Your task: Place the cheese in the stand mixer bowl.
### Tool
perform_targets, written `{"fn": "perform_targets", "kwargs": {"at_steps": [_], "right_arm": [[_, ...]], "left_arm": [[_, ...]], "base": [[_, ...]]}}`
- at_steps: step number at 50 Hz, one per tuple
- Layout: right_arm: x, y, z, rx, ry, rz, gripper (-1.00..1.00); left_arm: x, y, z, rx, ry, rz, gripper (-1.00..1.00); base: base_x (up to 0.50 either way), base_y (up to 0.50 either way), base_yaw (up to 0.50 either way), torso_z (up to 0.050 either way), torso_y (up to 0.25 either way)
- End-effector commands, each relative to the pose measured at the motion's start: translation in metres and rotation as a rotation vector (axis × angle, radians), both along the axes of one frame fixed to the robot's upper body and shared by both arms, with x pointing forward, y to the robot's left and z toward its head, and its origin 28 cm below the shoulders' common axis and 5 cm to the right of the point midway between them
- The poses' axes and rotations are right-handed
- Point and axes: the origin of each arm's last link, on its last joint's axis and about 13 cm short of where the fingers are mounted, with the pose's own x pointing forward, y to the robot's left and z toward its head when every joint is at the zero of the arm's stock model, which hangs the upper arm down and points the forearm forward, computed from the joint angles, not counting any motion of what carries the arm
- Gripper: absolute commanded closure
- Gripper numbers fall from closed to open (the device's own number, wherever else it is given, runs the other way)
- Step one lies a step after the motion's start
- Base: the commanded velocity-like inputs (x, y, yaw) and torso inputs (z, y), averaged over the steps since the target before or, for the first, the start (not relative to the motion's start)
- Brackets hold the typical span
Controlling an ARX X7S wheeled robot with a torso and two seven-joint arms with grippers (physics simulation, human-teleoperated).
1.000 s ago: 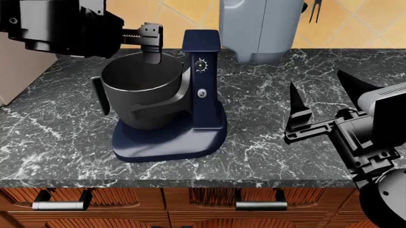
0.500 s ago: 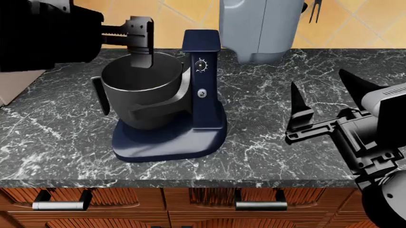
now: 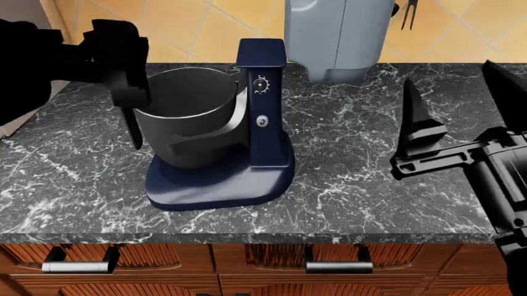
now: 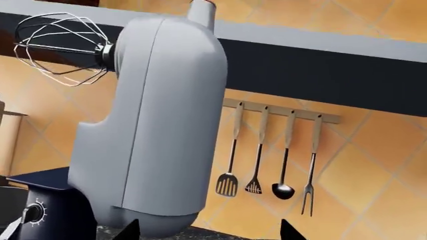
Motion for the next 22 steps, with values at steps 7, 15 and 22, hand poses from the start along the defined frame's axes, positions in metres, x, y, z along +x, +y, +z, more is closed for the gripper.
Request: {"fn": "perform_targets", "kwargs": {"at_steps": [7,15,22], "right_arm": [[-0.026,0.009,0.016,0.018,-0.087,0.031,-1.0],[-0.031,0.01,0.019,0.014,-0.1,0.037,-1.0],[-0.037,0.013,0.022,0.006,-0.117,0.049,-1.0]], "left_arm": [[-0.034,-0.001,-0.022,0.06,-0.175,0.041,-1.0],[-0.038,-0.002,-0.022,0.081,-0.218,0.05,-1.0],[-0.04,-0.004,-0.026,0.086,-0.23,0.045,-1.0]], "base": [[0.0,0.0,0.0,0.0,0.0],[0.0,0.0,0.0,0.0,0.0],[0.0,0.0,0.0,0.0,0.0]]}}
